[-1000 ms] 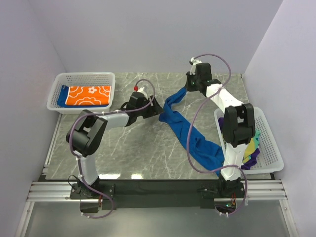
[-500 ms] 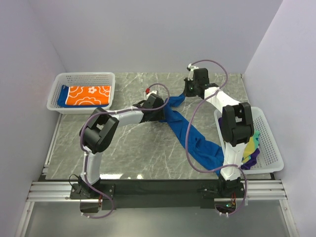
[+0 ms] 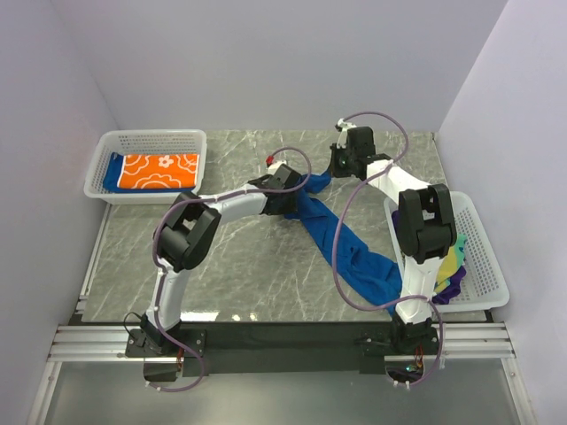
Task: Fold and stack the towels
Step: Flatten out the crumpled towel
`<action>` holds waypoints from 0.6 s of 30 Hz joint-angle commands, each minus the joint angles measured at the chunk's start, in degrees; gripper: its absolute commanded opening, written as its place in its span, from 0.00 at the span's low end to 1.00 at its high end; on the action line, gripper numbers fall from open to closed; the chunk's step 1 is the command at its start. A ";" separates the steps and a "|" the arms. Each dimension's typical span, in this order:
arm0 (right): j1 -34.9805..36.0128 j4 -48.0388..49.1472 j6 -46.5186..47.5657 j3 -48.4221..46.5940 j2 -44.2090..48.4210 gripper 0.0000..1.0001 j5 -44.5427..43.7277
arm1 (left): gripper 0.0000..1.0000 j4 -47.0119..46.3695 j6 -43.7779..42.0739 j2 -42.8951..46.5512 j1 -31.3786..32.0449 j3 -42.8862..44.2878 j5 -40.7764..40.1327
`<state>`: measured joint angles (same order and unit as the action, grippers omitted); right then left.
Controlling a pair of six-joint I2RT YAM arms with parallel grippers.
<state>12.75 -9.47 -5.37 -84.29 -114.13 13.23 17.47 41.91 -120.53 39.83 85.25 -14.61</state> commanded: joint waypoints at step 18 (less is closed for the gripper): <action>-1.85 8.24 -3.77 6.86 6.55 0.00 4.69 | 0.44 18.20 4.76 -7.61 4.46 6.24 -4.37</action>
<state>11.79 -4.64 -8.29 -78.26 -111.66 16.67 27.53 44.49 -124.99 43.66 93.38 -21.10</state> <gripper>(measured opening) 0.008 0.450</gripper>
